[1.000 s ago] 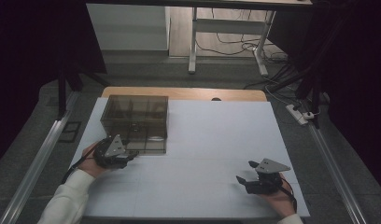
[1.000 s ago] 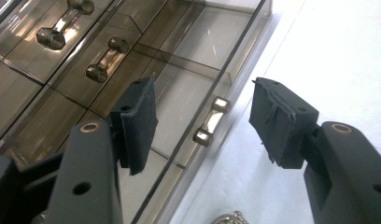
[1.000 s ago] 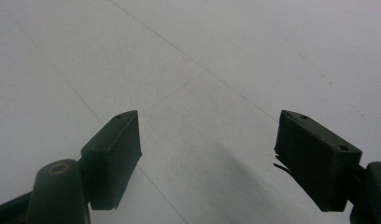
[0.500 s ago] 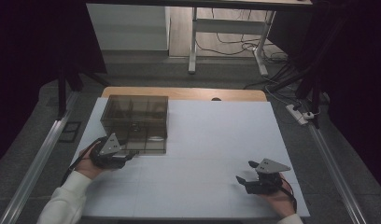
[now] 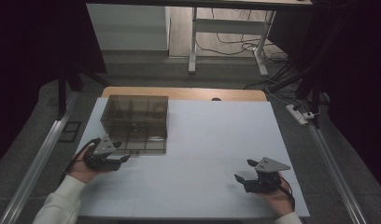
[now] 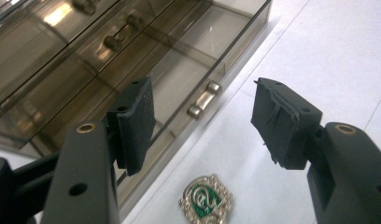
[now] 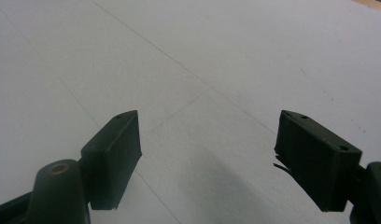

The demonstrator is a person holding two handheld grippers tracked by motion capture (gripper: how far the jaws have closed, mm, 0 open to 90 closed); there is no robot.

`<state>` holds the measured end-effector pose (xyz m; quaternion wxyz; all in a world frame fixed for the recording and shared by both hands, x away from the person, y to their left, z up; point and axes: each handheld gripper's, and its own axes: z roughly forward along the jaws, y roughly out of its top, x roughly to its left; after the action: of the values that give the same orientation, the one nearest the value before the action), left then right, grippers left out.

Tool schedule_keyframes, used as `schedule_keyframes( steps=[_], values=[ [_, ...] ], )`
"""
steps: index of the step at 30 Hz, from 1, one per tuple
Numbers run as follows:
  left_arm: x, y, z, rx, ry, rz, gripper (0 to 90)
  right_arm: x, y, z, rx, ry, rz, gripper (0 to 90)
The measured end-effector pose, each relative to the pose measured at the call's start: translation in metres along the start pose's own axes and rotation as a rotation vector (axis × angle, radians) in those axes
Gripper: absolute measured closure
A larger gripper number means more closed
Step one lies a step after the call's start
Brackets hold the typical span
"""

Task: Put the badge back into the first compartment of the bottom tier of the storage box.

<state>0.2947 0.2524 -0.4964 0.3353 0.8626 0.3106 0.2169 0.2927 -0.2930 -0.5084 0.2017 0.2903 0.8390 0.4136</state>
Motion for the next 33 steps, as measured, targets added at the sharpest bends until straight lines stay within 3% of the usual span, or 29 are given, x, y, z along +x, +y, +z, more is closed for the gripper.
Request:
schedule_keyframes(
  steps=[6, 33],
  values=[
    [0.004, -0.004, -0.006, 0.003, 0.011, -0.043, 38.3, -0.001, 0.000, 0.000, 0.000, 0.006, -0.002, 22.1],
    [0.007, -0.026, 0.011, 0.190, -0.040, -0.164, 31.9, 0.001, 0.002, 0.006, 0.012, 0.006, -0.042, 22.6]
  ],
)
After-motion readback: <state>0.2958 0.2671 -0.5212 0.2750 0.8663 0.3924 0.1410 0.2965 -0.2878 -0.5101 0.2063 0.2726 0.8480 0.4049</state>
